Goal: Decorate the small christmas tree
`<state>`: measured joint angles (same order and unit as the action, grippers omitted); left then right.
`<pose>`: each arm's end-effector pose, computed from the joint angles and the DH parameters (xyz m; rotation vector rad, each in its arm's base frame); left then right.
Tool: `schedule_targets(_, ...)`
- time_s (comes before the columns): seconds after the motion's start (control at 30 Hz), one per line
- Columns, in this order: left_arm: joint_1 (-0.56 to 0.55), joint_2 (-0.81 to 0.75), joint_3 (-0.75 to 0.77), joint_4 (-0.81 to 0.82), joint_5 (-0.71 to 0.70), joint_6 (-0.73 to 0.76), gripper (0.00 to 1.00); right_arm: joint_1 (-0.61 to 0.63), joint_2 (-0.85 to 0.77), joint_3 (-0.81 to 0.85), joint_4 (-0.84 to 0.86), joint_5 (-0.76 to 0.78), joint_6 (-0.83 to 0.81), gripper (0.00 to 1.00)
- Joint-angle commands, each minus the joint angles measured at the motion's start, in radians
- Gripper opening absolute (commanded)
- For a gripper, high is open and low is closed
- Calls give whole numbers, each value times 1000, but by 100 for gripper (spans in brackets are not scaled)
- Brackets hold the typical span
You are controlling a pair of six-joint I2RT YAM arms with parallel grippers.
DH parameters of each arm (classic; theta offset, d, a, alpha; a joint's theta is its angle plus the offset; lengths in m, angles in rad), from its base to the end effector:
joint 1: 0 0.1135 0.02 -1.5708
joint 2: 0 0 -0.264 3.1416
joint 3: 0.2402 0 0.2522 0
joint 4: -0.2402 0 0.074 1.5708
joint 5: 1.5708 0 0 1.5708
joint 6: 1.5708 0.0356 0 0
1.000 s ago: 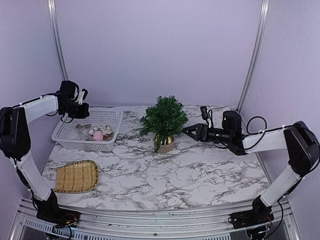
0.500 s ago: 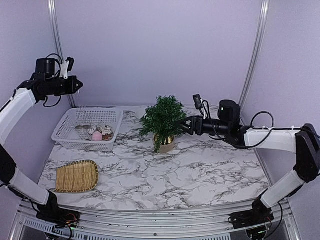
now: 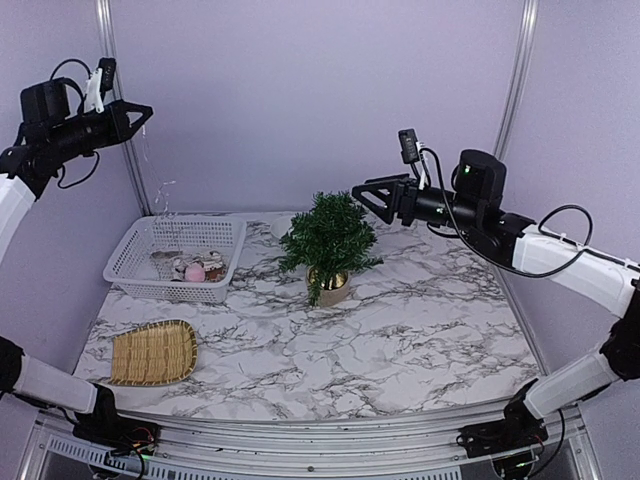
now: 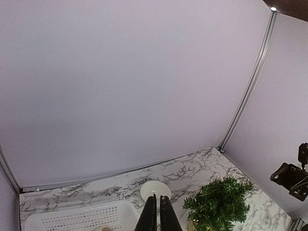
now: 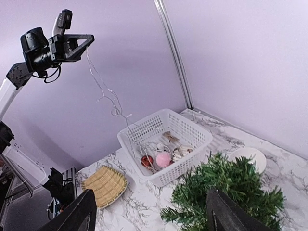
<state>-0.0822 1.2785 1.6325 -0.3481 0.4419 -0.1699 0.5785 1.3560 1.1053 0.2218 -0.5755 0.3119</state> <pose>0.2570 -0.0364 0.5081 0.2823 1.5661 -0.5422 0.2571 0.1910 0.3658 -0.6904 1.5744 1.1326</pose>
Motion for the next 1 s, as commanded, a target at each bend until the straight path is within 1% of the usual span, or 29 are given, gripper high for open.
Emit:
schedule_targets(0.0, -9, -44, 53, 130, 110, -106, 0, 72, 58, 148, -68, 23, -50, 76)
schedule_targets(0.1, -27, -54, 61, 187, 167, -161, 0, 139, 130, 242, -86, 36, -80, 76)
schedule_targets(0.17, -60, -60, 63, 222, 200, -185, 0, 187, 184, 309, -105, 50, -100, 76)
schedule_targets(0.37, -171, -62, 67, 243, 230, -182, 0, 309, 336, 530, -160, 107, -146, 74)
schedule_targets(0.5, -249, -59, 51, 263, 242, -180, 0, 376, 420, 643, -170, 137, -164, 74)
schedule_targets(0.73, -352, -36, 34, 277, 277, -169, 0, 409, 531, 790, -175, 187, -171, 71)
schedule_targets(0.97, -414, -21, 6, 285, 267, -159, 0, 417, 602, 900, -183, 169, -168, 71)
